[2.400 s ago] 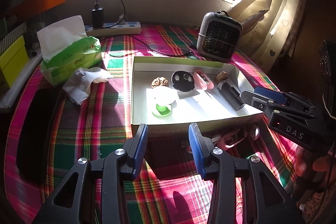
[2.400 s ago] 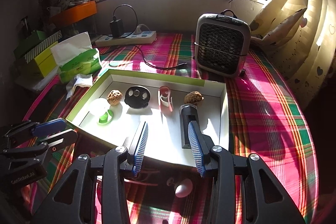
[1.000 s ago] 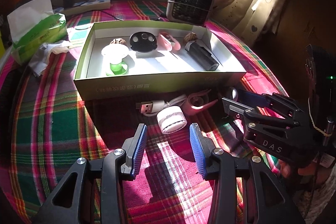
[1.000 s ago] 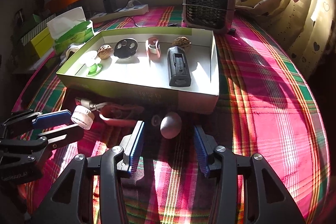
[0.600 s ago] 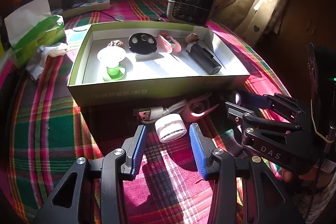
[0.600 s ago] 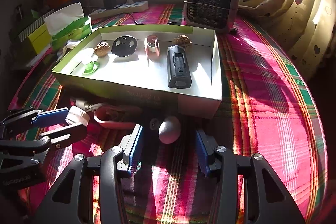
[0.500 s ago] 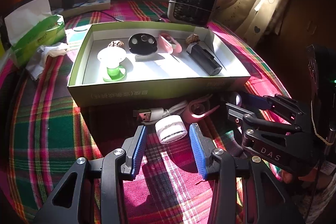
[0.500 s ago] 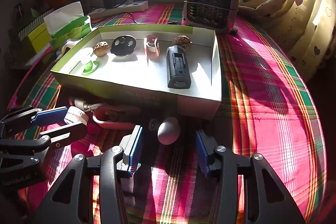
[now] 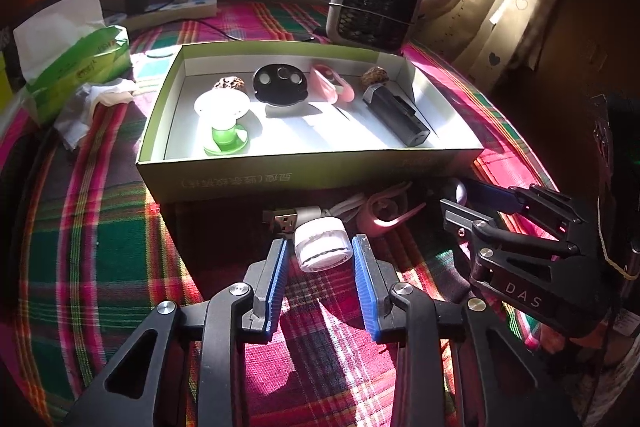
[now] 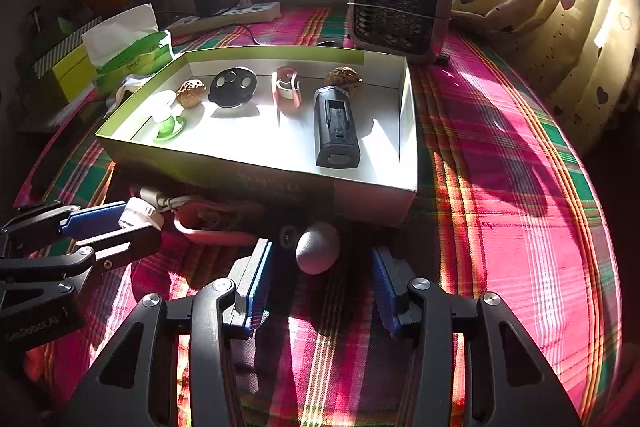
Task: Organize objects
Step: 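Grasp the small white jar with the left tool while the right tool grasps the pink egg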
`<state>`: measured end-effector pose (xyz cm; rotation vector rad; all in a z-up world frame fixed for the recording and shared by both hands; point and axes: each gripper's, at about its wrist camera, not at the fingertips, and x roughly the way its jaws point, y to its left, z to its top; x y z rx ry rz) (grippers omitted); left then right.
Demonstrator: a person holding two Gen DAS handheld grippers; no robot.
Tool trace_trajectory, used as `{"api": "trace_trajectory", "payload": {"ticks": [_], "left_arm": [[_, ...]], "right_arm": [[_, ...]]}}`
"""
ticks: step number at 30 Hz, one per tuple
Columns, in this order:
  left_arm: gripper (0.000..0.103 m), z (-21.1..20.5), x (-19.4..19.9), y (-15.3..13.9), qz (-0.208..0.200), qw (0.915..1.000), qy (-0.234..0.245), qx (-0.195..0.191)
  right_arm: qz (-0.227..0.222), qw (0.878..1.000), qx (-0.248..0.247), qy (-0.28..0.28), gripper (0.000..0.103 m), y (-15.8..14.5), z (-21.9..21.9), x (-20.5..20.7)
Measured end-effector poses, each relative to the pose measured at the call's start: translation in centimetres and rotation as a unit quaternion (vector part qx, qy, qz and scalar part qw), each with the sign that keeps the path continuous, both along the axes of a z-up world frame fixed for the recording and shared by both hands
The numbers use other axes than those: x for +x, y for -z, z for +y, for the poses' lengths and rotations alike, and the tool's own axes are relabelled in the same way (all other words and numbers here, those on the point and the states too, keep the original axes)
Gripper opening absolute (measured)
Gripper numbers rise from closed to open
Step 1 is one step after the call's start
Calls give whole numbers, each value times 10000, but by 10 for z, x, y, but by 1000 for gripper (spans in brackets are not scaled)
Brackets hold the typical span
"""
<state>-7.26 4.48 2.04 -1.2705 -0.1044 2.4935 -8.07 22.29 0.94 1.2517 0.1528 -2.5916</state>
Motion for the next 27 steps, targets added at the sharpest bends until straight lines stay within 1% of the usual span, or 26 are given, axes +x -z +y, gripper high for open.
{"api": "trace_trajectory", "payload": {"ticks": [6,8,27], "left_arm": [[27,0,1,0,-5,10000,-22,16],[27,0,1,0,-5,10000,-19,15],[26,0,0,1,-2,10000,-25,2]], "right_arm": [[15,10000,2,-65,37,-1,-2,1],[22,10000,12,-69,32,-1,-3,1],[23,10000,2,-73,31,0,-4,2]]}}
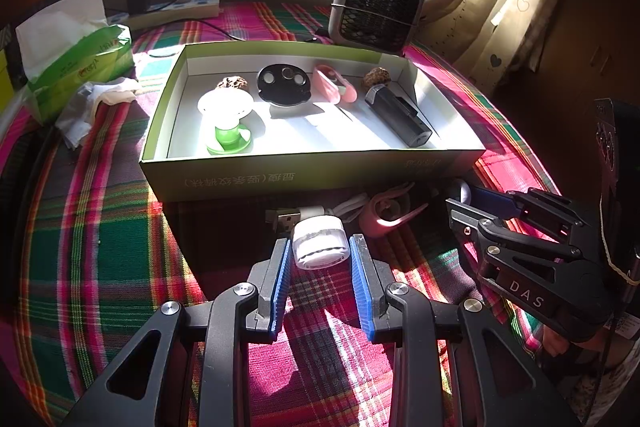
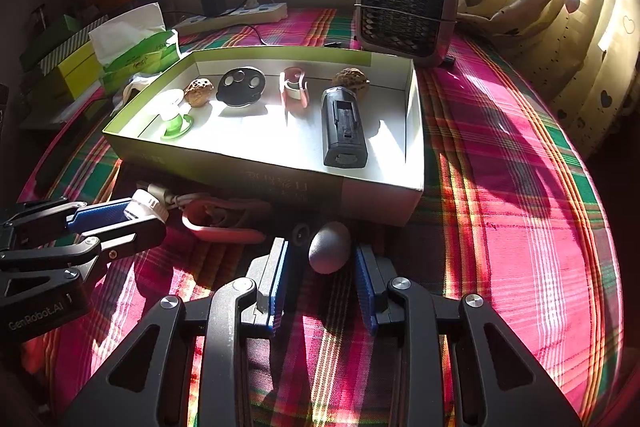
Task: Organize objects
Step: 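Grasp the small white jar with the left tool while the right tool grasps the pink egg, then lift the jar and egg and carry them over the box with both tools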
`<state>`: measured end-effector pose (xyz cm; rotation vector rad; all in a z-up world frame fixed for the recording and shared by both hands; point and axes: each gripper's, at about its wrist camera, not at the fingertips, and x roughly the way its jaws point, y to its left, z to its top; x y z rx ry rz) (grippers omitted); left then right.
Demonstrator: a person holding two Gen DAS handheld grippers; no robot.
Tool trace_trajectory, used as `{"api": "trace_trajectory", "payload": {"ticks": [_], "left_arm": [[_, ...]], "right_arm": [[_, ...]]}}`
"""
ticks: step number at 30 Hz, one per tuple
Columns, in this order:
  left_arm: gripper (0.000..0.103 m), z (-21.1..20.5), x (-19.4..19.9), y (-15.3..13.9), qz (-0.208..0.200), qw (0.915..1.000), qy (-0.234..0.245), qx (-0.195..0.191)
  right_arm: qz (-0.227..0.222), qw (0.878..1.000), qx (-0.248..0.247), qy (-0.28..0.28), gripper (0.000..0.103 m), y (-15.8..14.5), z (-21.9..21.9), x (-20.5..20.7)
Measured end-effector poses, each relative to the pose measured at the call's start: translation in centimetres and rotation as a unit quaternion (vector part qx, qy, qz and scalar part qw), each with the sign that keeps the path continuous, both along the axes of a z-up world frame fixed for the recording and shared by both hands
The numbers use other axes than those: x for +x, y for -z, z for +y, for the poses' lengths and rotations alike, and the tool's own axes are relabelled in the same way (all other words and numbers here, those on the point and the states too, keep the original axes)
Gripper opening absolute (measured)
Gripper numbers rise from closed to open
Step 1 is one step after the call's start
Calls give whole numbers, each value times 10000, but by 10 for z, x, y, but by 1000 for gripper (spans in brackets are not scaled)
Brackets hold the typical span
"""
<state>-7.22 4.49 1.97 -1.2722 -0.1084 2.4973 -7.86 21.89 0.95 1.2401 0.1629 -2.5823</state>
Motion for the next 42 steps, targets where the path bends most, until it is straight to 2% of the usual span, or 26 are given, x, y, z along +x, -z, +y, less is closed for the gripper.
{"api": "trace_trajectory", "payload": {"ticks": [27,42], "left_arm": [[26,1,8,-10,126,9999,11,-71],[26,-2,14,-29,340,9994,-19,-26]], "right_arm": [[99,9999,-91,-20,31,-9,0,5],[324,9992,-221,-109,31,-29,-3,6]]}}
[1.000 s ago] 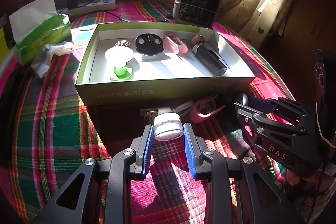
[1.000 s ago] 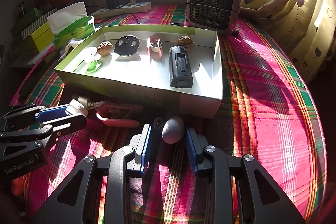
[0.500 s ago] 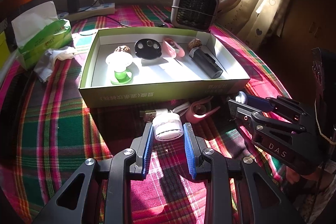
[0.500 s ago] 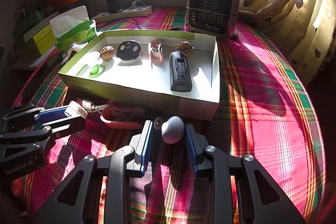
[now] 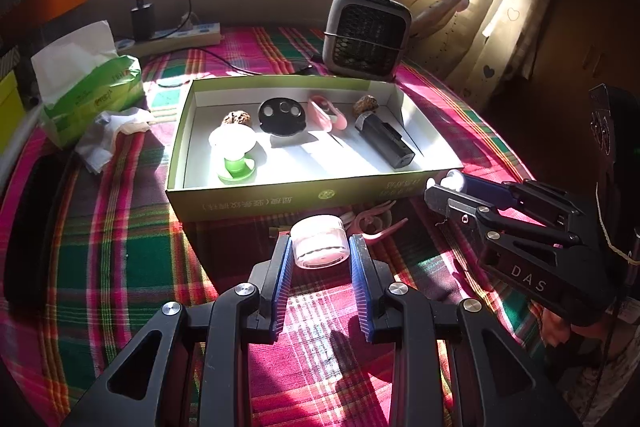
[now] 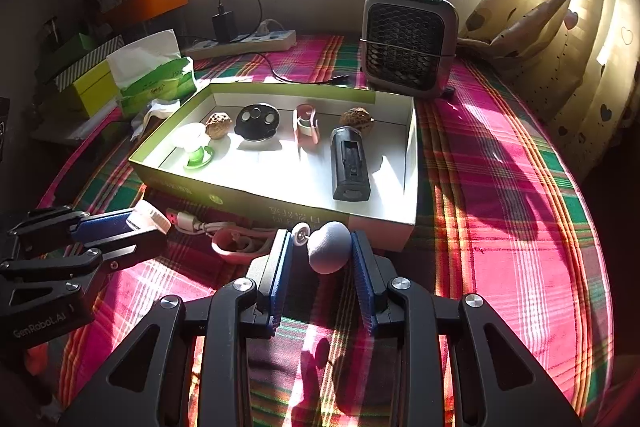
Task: Organize objects
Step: 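Lift the jar and egg and carry them over the box with both tools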
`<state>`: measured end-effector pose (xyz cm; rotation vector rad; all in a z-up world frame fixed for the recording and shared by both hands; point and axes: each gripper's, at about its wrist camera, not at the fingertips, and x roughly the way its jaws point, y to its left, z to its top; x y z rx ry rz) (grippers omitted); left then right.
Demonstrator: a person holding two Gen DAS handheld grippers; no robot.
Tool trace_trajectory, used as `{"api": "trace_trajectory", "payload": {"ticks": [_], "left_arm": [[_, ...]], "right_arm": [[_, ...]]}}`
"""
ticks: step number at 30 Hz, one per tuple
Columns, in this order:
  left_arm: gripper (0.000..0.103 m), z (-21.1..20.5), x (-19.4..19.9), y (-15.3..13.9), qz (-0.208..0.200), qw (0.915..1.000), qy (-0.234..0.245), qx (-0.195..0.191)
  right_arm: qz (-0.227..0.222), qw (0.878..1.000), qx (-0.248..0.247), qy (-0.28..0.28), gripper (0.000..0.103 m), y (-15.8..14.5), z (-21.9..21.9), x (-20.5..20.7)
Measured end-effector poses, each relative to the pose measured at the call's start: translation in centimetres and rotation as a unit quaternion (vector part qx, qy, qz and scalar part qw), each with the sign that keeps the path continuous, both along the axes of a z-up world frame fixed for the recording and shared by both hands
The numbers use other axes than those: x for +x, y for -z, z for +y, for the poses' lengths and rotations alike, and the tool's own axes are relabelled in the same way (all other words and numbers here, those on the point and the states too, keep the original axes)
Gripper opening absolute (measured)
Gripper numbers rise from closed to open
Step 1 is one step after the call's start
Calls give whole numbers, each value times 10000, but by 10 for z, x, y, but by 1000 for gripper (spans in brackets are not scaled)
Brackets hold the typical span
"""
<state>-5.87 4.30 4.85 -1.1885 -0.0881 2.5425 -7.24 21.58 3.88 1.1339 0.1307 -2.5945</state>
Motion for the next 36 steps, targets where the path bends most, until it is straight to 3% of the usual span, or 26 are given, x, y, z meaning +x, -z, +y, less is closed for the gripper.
{"api": "trace_trajectory", "payload": {"ticks": [21,36], "left_arm": [[26,-6,-27,-11,112,9997,-196,37],[26,-13,-51,-8,36,9995,-328,10]], "right_arm": [[87,9994,-144,-318,31,-17,-18,-39],[-82,9988,-104,-480,31,-9,-35,-75]]}}
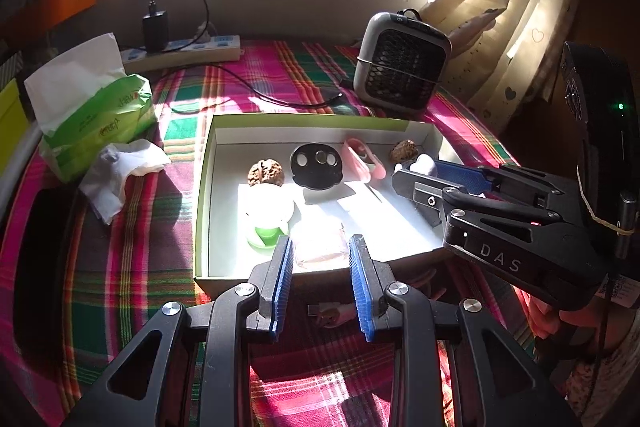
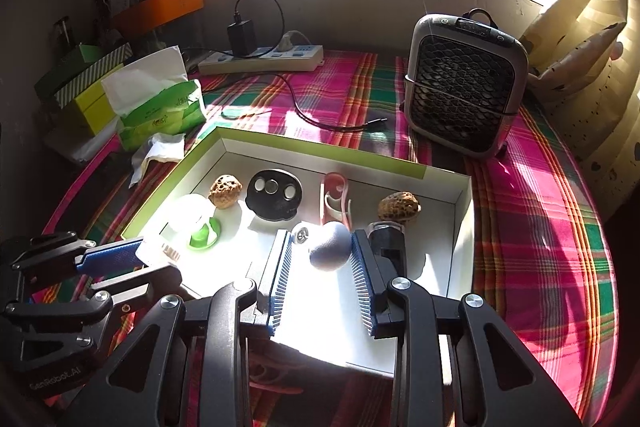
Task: Organize objects
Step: 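Lift the jar and egg and carry them over the box with both tools, then lower the jar and egg into the box with both tools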
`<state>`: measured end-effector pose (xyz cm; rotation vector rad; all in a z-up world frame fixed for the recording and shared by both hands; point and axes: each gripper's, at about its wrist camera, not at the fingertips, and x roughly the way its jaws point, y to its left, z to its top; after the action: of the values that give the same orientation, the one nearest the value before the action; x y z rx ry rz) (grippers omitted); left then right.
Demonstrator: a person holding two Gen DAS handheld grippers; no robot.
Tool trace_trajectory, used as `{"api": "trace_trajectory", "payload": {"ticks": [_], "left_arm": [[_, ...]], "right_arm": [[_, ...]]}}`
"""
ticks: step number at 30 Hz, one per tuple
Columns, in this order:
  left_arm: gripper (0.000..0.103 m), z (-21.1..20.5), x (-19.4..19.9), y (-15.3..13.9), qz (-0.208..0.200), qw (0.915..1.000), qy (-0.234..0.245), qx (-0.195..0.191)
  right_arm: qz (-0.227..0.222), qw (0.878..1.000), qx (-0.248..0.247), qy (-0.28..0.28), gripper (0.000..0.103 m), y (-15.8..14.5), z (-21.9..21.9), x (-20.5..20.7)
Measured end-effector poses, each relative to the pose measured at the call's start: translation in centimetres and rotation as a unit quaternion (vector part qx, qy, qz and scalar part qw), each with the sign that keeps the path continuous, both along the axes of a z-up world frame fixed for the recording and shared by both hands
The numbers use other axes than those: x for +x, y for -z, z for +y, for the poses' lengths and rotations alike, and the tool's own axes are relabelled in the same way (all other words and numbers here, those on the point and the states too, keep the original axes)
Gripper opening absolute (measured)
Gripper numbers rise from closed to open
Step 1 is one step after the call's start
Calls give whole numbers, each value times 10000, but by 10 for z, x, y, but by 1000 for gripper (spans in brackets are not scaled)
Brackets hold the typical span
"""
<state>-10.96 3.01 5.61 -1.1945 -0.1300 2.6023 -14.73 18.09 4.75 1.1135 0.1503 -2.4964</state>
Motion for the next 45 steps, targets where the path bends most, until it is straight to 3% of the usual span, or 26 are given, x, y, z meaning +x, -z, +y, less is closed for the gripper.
{"api": "trace_trajectory", "payload": {"ticks": [22,45], "left_arm": [[26,1,-24,16,-206,9997,-46,-126],[26,1,-30,24,-266,9993,-91,-244]], "right_arm": [[-344,9991,113,-223,32,20,-16,-29],[-415,9983,312,-266,32,31,-26,-40]]}}
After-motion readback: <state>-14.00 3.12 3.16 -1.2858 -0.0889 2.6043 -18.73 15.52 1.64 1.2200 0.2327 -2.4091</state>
